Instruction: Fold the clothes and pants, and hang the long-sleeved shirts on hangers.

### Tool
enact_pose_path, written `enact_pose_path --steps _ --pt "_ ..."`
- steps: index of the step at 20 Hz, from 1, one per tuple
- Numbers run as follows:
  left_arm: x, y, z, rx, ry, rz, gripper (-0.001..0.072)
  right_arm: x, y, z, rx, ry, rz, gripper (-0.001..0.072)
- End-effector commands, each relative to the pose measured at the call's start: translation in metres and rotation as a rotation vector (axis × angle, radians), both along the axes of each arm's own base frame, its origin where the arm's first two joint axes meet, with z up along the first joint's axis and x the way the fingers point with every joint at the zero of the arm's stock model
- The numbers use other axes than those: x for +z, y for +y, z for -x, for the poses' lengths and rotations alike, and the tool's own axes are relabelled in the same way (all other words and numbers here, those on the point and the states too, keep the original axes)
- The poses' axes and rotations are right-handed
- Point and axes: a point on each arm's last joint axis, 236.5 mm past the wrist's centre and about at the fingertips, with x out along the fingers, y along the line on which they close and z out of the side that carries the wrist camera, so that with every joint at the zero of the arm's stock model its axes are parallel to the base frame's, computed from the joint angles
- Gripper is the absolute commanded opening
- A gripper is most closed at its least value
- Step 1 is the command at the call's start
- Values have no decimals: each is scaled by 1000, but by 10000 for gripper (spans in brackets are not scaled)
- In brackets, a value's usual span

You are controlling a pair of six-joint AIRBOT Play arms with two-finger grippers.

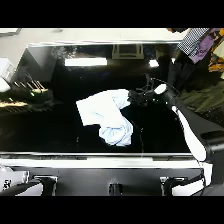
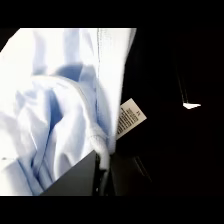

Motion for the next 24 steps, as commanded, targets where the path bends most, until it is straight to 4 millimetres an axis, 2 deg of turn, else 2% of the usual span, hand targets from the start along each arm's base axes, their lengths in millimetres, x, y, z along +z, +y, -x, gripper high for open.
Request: enact_pose_path --steps 1,4,6,10,17,22,23,24 --pt "-55 -34 10 92 -26 255 521 6 -2 24 83 45 32 40" --pt "-90 -62 29 51 54 282 521 11 -1 32 108 61 35 40" --pt "-103 -78 33 23 78 272 521 15 -2 32 95 60 37 40" --pt "-119 -94 35 26 117 283 521 17 -5 33 86 65 47 40" --pt "-130 -91 20 108 110 296 521 17 -5 35 94 69 50 40" --pt "-144 -101 21 132 157 324 521 19 -5 36 97 70 50 40" --pt "-145 -104 22 127 156 321 510 19 -5 36 97 70 50 40" --pt "-145 -106 22 124 152 317 418 19 -5 36 97 69 50 40"
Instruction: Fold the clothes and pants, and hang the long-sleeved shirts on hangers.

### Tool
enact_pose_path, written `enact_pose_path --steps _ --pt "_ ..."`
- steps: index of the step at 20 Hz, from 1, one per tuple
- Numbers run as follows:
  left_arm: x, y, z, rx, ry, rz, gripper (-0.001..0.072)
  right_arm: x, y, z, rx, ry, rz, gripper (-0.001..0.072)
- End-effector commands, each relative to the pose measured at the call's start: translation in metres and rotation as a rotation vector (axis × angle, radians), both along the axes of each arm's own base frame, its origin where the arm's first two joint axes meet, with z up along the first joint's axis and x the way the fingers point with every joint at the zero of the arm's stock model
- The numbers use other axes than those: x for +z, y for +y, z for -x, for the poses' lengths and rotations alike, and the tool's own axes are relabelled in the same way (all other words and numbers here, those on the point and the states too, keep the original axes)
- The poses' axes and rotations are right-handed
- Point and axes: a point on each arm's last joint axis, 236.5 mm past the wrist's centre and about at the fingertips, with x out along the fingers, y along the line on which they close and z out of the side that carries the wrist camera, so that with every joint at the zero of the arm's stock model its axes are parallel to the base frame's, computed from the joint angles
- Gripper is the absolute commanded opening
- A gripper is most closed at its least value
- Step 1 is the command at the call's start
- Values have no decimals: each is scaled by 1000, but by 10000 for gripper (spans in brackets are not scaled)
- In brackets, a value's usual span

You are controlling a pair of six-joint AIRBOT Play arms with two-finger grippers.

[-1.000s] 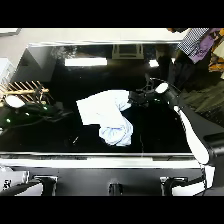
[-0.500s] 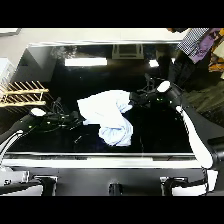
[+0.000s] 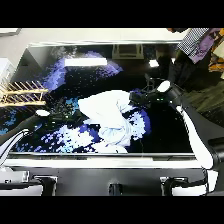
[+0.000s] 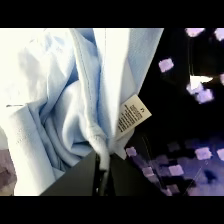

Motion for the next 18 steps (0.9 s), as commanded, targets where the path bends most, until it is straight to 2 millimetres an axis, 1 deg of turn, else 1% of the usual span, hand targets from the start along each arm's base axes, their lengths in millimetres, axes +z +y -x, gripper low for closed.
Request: enact_pose_path --steps 1,2,4,5,6,7,8,9,10,11,12,13,14,15,16,17,18 --pt "-3 -6 -2 6 -1 0 235 1 0 0 1 -1 1 40" --pt "2 -7 -7 3 -16 2 34 1 0 -1 0 -6 1 39" --pt "22 -9 -25 -12 -90 4 19 9 -5 -7 -7 -48 22 38" --pt "40 -9 -39 -23 -148 7 18 17 -12 -12 -7 -98 55 38" --pt "60 -4 -53 -30 -209 -5 18 32 -23 -20 -8 -171 106 37" --pt "84 4 -68 -40 -284 -30 17 54 -36 -29 -12 -265 166 37" --pt "117 17 -85 -38 -375 -74 17 83 -48 -38 -17 -367 221 36" --pt "150 31 -98 -24 -454 -120 17 121 -61 -46 -30 -488 276 36" --pt "187 47 -109 -2 -537 -164 17 160 -73 -50 -44 -603 323 36" --pt "231 63 -118 28 -633 -208 17 207 -83 -49 -66 -725 360 36" --pt "277 77 -121 57 -730 -238 17 251 -91 -43 -90 -830 380 36" --pt "328 87 -119 86 -839 -261 17 296 -98 -30 -115 -933 391 36" --pt "376 94 -111 110 -939 -275 17 340 -104 -12 -139 -1025 392 37" --pt "425 99 -95 129 -1041 -285 17 376 -108 8 -162 -1103 384 37" --pt "468 101 -74 139 -1130 -296 17 409 -113 32 -185 -1177 375 37" --pt "500 103 -52 145 -1202 -317 17 440 -120 60 -209 -1251 372 37" --pt "526 107 -29 163 -1252 -344 17 463 -126 87 -228 -1310 370 37"
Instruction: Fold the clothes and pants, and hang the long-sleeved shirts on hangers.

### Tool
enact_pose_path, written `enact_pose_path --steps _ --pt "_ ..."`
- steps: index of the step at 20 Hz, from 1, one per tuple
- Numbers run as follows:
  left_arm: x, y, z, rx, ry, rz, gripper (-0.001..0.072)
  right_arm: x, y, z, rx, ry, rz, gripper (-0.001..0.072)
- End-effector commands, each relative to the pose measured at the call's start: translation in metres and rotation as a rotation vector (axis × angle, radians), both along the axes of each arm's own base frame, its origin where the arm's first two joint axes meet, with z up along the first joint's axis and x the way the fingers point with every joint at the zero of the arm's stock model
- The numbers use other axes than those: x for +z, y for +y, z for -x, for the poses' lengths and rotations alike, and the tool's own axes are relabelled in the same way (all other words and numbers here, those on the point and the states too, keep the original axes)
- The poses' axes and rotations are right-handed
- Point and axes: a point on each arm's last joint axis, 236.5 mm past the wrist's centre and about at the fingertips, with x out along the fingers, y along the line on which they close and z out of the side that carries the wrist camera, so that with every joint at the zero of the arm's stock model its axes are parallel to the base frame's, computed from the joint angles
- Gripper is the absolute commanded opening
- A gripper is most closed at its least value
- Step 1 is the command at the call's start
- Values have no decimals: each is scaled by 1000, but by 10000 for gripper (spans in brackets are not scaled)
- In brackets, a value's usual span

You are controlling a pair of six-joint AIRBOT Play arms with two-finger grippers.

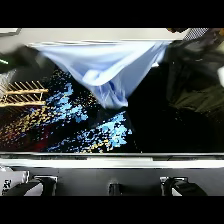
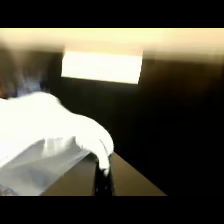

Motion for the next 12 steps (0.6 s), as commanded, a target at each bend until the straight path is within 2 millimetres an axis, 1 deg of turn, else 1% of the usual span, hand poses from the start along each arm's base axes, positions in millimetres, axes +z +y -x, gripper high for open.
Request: enact_pose_path --steps 1,3,4,5,7,8,9,10,11,12 --pt "118 22 82 103 -251 -72 17 110 -31 98 -55 -297 20 37" --pt "146 36 127 194 -313 -80 17 143 -43 149 -71 -403 0 37" --pt "157 42 148 236 -340 -79 17 155 -47 170 -79 -442 -30 37" --pt "167 46 166 265 -369 -75 17 164 -51 187 -83 -467 -62 38" --pt "179 54 193 318 -404 -55 17 174 -55 210 -86 -502 -110 38" --pt "183 55 201 330 -413 -45 17 175 -56 213 -86 -504 -127 38" --pt "184 55 203 332 -417 -43 17 175 -55 211 -87 -496 -143 38" --pt "183 55 201 330 -412 -43 18 171 -54 203 -88 -479 -150 38" --pt "178 56 195 328 -393 -46 17 165 -53 191 -91 -454 -147 38" --pt "169 56 183 322 -358 -48 17 155 -50 172 -94 -410 -143 38"
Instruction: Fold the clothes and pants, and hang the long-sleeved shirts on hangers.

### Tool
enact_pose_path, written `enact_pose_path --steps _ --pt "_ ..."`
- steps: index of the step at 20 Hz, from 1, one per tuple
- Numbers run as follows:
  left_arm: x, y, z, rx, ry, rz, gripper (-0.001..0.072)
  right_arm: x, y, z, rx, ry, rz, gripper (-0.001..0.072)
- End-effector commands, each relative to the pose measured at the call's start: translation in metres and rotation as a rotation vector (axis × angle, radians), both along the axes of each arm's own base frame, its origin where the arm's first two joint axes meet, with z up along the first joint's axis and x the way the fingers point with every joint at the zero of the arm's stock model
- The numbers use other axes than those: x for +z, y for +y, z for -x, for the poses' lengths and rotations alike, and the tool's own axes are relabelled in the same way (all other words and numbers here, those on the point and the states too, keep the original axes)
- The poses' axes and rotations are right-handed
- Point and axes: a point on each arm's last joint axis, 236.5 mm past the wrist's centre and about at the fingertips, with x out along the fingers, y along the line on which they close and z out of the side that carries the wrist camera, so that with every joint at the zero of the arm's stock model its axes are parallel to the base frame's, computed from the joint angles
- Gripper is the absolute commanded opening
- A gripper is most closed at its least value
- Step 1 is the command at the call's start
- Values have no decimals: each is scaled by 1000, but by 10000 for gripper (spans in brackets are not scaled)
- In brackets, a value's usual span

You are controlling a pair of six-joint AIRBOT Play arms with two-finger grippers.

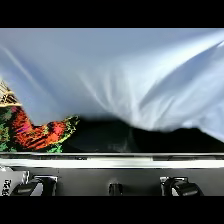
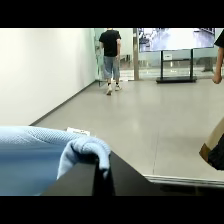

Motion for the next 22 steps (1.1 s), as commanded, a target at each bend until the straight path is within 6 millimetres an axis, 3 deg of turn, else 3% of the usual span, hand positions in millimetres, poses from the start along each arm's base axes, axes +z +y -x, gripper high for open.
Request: enact_pose_path --steps 1,3,5,8,10,12,14,17,20,21,22 --pt "-18 8 -15 25 73 9 17 -22 3 -37 -5 96 -24 38" --pt "-61 9 -53 10 216 11 17 -68 13 -95 -6 251 -2 38" --pt "-115 7 -95 -13 371 20 17 -132 27 -161 3 428 10 38" --pt "-225 3 -160 -42 638 41 18 -258 53 -250 29 719 -53 39" --pt "-307 -3 -194 -62 814 42 18 -341 69 -293 37 863 -122 39" --pt "-378 -10 -221 -72 944 50 18 -405 84 -325 53 935 -217 39" --pt "-432 -17 -243 -72 1018 56 18 -449 96 -348 58 969 -350 39" --pt "-485 -29 -261 -73 1071 67 18 -495 103 -362 34 1028 -511 39" --pt "-508 -41 -268 -82 1084 66 19 -522 108 -359 18 1098 -577 41" --pt "-510 -44 -269 -85 1085 64 18 -525 109 -357 21 1112 -581 67" --pt "-512 -45 -269 -87 1087 62 19 -526 111 -354 26 1126 -583 165"
